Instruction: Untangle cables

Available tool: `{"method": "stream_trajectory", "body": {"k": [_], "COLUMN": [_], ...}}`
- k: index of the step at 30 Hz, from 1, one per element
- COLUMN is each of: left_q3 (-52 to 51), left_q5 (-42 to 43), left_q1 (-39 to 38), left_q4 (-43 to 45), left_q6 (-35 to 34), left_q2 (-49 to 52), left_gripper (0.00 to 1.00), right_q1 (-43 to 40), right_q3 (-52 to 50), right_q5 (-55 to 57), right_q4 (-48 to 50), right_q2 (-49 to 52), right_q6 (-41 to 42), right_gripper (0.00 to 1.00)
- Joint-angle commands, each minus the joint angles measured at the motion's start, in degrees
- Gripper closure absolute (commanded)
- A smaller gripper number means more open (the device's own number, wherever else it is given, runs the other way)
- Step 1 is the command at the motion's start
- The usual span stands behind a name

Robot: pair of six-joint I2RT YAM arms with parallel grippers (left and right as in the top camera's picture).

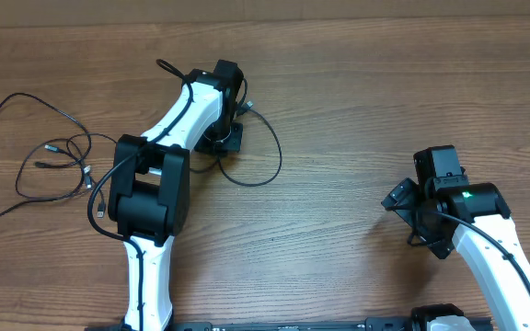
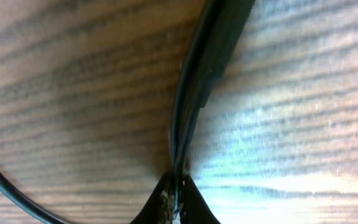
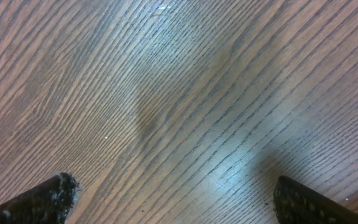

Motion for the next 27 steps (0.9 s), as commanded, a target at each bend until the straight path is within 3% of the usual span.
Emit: {"method": "stream_trajectory", "body": {"k": [1, 13, 22, 27], "left_q3": [0.24, 0.26, 0.28, 0.28], "left_q5": [1.09, -0.59, -0.81, -0.72], "left_q1": [1.51, 14.14, 30.99, 42.51], "left_q4": [-0.85, -3.28, -1.55, -0.39], "left_q6": [-1.27, -1.18, -1.68, -7.98], "left_q2": [-6.93, -29.62, -40.81, -44.57], "left_gripper": [0.96, 0.96, 0.96, 0.92], "right_q1": [-0.26, -0.26, -0.26, -0.26], "right_q3": [0.70, 0.70, 0.70, 0.70], "right_q5": [0.50, 0.68, 0.70, 0.68], "right_q4": [0.09, -0.07, -0.07, 0.31], "right_q2": [-0.70, -0.68, -0.68, -0.70], "right_q6": [-0.42, -0.39, -0.42, -0.39], "right_gripper": [0.00, 0.00, 0.00, 0.00]}}
